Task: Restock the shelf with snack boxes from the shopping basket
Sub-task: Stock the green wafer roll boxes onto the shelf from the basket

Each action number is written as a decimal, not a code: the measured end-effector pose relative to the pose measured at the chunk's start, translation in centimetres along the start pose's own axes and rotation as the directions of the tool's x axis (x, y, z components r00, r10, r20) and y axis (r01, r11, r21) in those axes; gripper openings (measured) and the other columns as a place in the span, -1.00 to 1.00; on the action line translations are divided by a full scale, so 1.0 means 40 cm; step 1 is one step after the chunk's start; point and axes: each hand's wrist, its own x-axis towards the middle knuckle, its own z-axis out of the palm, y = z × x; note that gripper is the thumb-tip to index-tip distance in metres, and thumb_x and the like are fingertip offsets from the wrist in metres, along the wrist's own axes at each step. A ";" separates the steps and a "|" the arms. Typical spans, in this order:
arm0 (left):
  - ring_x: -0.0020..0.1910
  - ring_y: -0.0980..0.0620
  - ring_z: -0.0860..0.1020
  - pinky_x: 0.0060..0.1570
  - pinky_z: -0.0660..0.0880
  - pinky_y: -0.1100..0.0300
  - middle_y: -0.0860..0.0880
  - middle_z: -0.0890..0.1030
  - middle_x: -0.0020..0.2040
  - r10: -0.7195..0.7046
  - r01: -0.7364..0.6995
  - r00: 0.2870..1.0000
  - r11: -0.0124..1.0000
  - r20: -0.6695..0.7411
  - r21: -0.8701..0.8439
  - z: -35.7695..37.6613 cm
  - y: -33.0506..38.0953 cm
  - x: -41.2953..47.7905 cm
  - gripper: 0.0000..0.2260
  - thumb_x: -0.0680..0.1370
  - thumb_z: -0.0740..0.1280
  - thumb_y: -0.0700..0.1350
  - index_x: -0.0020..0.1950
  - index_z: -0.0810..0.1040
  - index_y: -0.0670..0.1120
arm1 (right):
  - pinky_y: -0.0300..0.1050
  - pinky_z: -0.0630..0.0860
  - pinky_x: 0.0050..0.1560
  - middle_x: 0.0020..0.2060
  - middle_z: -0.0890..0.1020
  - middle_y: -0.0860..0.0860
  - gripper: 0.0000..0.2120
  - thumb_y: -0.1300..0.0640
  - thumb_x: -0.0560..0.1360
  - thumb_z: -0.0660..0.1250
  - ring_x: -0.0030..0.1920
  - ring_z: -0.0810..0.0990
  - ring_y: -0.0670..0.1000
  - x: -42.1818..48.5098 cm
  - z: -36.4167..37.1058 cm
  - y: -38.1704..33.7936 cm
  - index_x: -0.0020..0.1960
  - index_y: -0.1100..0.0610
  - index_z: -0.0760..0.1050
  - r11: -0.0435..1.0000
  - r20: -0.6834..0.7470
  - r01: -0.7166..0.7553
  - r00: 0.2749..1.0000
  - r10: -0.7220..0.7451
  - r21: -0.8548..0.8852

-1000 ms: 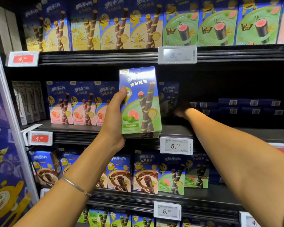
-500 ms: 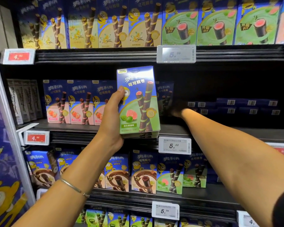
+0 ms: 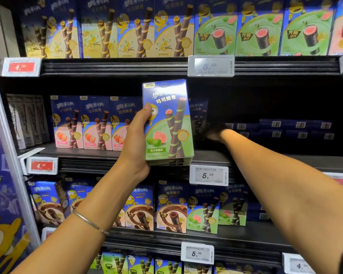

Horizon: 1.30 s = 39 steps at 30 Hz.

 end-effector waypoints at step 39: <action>-0.12 0.08 0.76 -0.23 0.67 0.10 0.01 0.77 0.01 0.149 -0.063 0.955 0.946 -0.256 0.317 0.012 -0.006 0.056 -0.63 0.66 0.34 0.20 0.29 0.51 -0.05 | 0.14 0.61 0.18 0.14 0.65 0.25 -0.68 0.30 0.46 0.41 0.19 0.63 0.24 -0.205 -0.132 0.171 0.20 0.34 0.58 0.831 -0.211 -0.092 0.947 0.244 0.549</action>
